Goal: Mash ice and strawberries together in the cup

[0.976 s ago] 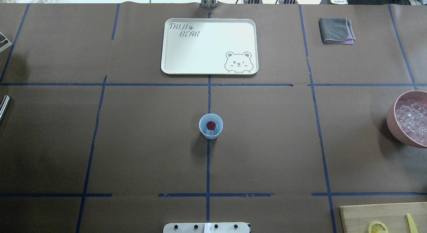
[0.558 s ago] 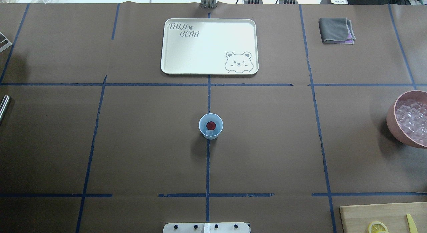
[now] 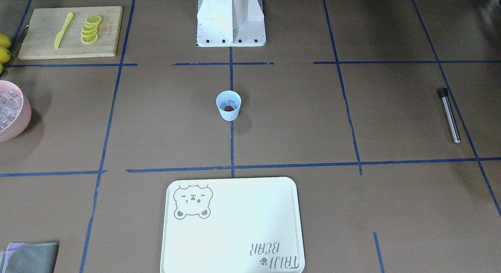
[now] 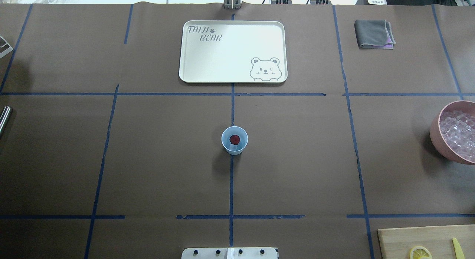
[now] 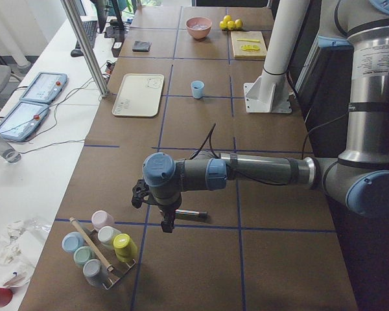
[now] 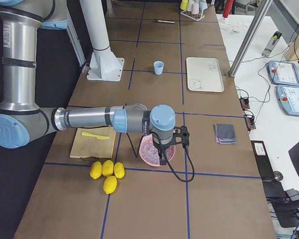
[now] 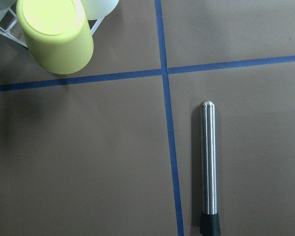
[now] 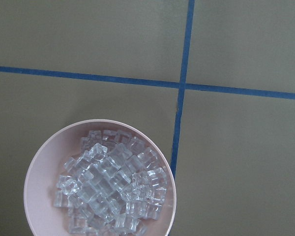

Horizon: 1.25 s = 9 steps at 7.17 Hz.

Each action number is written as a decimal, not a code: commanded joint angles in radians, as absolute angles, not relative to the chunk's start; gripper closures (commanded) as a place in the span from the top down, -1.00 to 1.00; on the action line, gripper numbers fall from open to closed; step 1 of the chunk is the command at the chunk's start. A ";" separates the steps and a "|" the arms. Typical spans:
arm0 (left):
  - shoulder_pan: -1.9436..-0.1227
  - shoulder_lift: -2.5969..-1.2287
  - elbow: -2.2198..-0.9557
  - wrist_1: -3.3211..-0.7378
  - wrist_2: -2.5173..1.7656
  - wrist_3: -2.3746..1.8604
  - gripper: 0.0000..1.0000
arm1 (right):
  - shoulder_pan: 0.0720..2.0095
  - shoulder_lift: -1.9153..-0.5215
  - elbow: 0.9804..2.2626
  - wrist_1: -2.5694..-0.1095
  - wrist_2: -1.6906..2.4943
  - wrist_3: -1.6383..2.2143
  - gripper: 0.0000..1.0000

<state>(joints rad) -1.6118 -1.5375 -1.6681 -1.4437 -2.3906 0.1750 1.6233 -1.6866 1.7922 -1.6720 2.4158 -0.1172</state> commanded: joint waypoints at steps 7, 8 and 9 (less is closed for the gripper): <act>-1.614 -1.543 -1.666 -1.453 -2.391 0.173 1.00 | 1.628 -1.671 1.750 -1.671 2.414 -0.114 0.99; -1.614 -1.543 -1.666 -1.453 -2.391 0.173 1.00 | 1.628 -1.671 1.750 -1.671 2.414 -0.114 0.99; -1.614 -1.543 -1.664 -1.454 -2.391 0.173 1.00 | 1.628 -1.671 1.746 -1.671 2.414 -0.115 0.99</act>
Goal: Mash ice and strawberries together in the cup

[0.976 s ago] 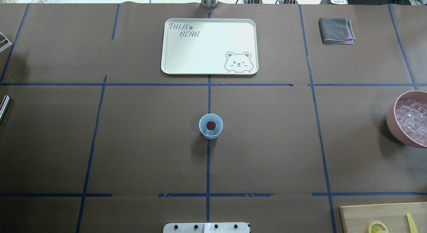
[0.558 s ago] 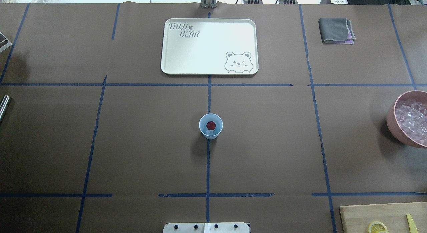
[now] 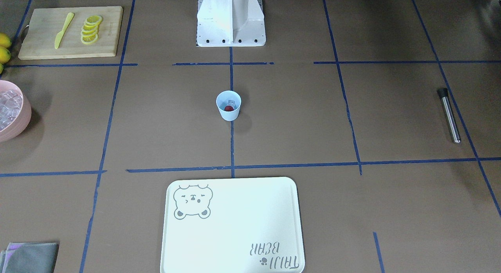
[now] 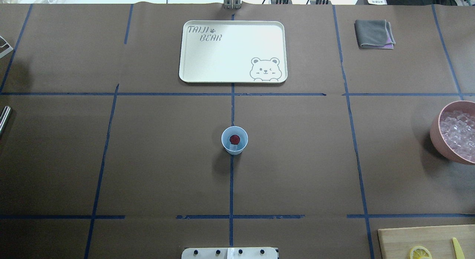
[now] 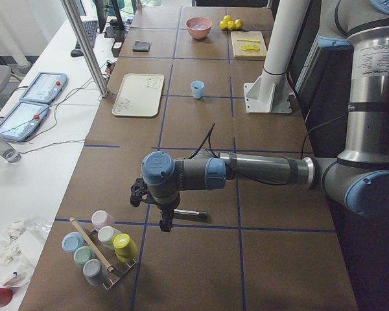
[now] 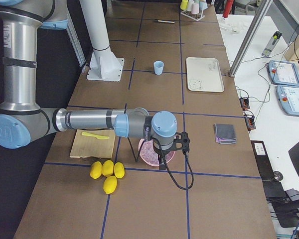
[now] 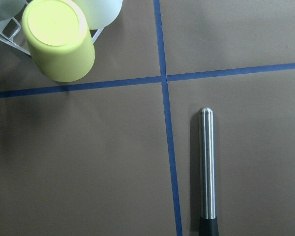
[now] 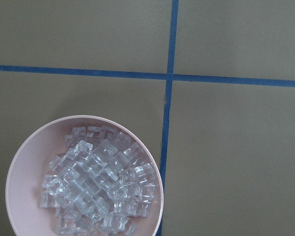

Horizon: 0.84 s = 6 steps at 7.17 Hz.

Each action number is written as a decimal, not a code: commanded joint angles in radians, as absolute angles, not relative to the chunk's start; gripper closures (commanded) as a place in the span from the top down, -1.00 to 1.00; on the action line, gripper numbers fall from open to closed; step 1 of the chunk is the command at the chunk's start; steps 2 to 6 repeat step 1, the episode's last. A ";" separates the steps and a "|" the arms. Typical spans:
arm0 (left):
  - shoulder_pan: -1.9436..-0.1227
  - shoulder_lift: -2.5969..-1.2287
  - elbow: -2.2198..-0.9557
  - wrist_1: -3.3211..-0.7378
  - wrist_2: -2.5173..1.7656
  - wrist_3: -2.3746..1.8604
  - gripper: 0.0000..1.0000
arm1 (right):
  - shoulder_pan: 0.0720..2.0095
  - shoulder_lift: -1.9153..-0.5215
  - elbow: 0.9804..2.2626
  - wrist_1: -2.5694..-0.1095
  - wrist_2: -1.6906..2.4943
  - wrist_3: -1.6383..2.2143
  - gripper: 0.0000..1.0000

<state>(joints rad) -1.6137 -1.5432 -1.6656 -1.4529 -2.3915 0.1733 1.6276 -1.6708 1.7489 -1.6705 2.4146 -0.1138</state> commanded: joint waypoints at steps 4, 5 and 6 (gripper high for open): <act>-1.614 -1.543 -1.664 -1.456 -2.391 0.173 1.00 | 1.628 -1.671 1.744 -1.671 2.413 -0.115 0.99; -1.614 -1.543 -1.664 -1.456 -2.391 0.173 1.00 | 1.628 -1.671 1.744 -1.671 2.413 -0.115 0.99; -1.614 -1.543 -1.664 -1.456 -2.391 0.173 1.00 | 1.628 -1.671 1.744 -1.671 2.413 -0.115 0.99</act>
